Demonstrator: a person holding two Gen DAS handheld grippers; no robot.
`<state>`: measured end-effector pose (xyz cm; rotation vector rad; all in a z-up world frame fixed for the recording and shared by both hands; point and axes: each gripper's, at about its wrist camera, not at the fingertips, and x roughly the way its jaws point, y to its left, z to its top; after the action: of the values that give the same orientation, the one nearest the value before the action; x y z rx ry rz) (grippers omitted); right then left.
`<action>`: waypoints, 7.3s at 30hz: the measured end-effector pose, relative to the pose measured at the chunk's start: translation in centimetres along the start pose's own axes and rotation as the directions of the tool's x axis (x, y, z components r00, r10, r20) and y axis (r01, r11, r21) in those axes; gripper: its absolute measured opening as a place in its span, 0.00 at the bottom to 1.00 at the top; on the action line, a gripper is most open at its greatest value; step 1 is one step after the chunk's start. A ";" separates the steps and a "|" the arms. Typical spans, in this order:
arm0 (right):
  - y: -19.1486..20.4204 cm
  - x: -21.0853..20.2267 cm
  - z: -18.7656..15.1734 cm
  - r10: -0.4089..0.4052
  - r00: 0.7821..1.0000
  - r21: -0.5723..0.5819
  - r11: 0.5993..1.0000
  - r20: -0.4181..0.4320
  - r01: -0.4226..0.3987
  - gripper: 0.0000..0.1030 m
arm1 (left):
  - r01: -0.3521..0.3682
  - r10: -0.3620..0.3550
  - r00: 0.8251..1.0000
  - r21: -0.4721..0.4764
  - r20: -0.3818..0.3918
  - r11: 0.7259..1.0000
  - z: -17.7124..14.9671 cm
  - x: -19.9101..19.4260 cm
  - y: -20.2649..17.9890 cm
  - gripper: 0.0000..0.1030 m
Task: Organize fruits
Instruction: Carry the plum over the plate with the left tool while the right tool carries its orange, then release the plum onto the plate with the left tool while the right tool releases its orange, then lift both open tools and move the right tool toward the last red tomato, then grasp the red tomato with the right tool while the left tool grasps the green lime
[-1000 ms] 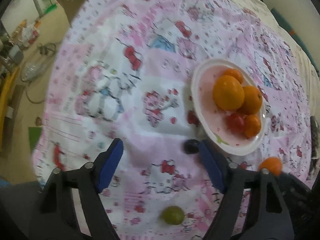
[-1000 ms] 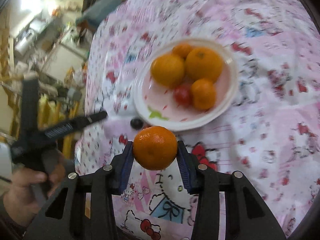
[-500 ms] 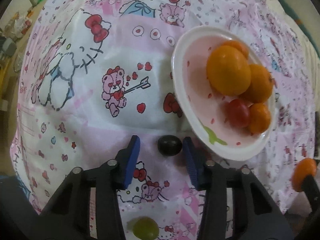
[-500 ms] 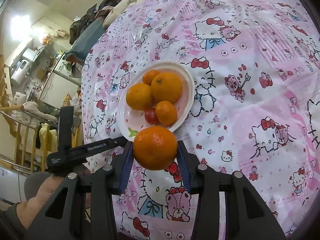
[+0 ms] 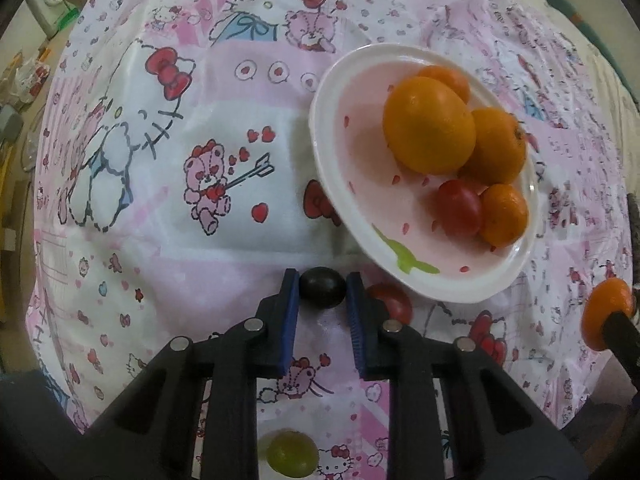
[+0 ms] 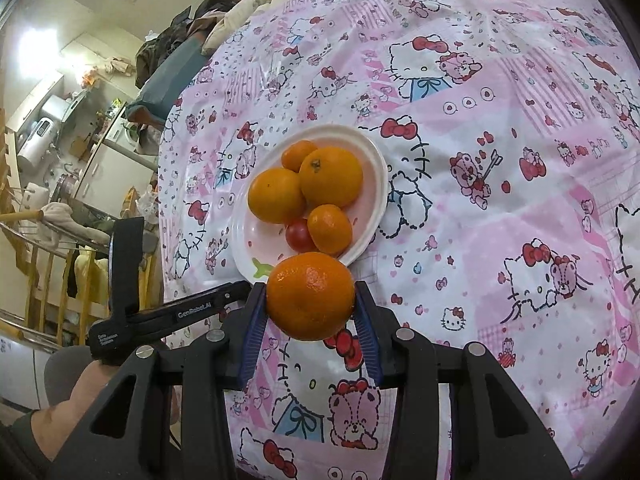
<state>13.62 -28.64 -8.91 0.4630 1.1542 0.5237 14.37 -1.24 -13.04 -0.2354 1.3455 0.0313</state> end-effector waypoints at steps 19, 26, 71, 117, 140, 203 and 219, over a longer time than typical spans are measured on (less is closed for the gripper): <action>-0.3 -2.6 1.0 -0.018 0.995 -0.001 1.000 0.097 0.018 0.43 | -0.037 0.030 0.976 0.028 0.214 0.999 -1.1 -6.7 3.0 0.19; -0.2 -5.6 2.0 0.005 0.976 -0.014 1.000 0.216 -0.001 0.43 | 0.008 -0.018 0.939 0.032 0.344 0.999 -0.4 -10.8 2.8 0.19; -2.7 7.5 6.8 -0.056 0.993 0.031 0.998 -0.100 0.060 0.44 | 0.075 -0.104 0.990 0.267 0.095 0.961 3.7 -0.2 -4.6 0.20; 0.0 3.7 6.9 -0.110 0.993 -0.059 0.992 0.040 0.113 0.82 | 0.024 -0.071 0.975 0.216 0.210 0.976 4.3 -3.5 -3.9 0.75; 2.9 -0.5 0.2 -0.078 0.997 -0.016 0.997 0.001 0.078 0.82 | 0.035 -0.053 0.971 0.081 0.233 0.996 2.1 -11.0 1.7 0.75; 2.7 -0.4 -1.3 0.048 0.998 -0.037 0.998 -0.033 -0.049 0.31 | 0.002 -0.002 1.000 0.003 0.009 1.000 -6.5 -7.3 4.7 0.75; 2.5 -1.0 -0.9 0.085 0.996 -0.013 0.996 -0.019 -0.085 0.31 | -0.039 0.052 0.992 0.108 -0.116 0.993 -9.5 -2.5 0.9 0.24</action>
<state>12.04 -27.20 -7.00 0.4983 1.1512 0.6102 4.53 -1.87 -12.65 -0.1186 1.4664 -0.0156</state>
